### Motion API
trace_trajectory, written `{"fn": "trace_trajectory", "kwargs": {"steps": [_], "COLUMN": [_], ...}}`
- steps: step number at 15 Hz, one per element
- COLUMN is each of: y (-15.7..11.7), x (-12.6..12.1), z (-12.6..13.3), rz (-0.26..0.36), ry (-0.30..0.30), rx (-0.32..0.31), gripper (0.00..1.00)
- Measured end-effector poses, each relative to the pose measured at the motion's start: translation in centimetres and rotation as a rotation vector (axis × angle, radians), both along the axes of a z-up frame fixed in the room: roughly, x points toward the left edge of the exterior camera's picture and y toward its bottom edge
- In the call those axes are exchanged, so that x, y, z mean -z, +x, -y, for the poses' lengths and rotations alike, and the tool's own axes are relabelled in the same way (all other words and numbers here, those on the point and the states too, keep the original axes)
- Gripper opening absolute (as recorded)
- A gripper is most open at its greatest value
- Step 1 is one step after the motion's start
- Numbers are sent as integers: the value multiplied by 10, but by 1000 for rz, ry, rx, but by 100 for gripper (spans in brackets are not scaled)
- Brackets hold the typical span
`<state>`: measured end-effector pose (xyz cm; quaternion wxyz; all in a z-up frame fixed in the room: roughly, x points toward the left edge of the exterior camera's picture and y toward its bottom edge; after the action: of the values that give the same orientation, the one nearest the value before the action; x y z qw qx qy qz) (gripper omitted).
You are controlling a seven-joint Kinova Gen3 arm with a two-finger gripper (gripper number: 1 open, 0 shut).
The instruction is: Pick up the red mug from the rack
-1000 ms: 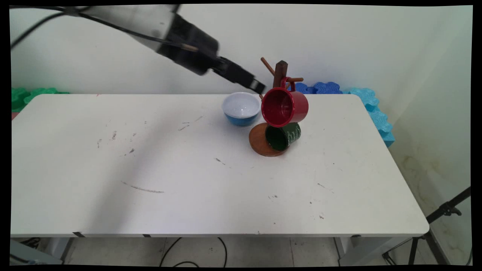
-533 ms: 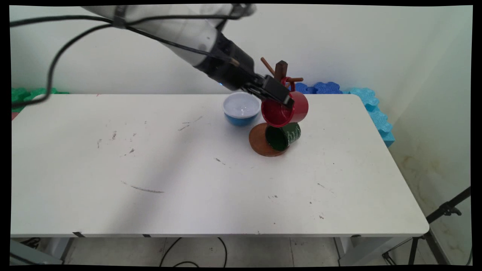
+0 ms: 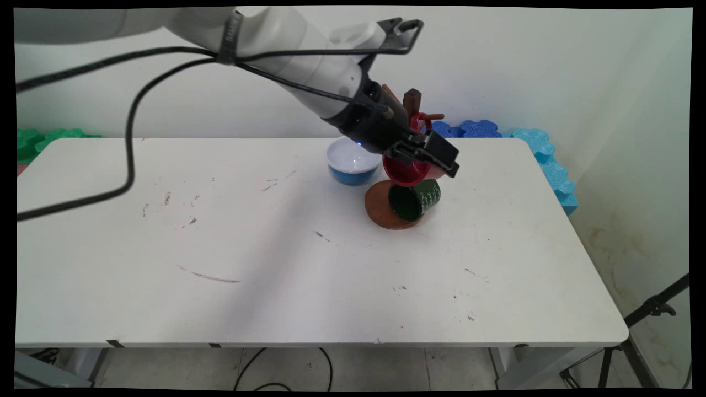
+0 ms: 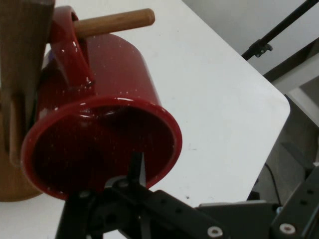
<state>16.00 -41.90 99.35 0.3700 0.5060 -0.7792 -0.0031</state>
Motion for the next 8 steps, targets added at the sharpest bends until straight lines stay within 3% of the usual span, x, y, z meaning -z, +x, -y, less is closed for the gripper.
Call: {"fn": "trace_trajectory", "kwargs": {"steps": [8], "y": [-17], "x": [25], "z": [2], "rz": [22], "ry": [-46], "rx": [-14], "gripper": [100]}}
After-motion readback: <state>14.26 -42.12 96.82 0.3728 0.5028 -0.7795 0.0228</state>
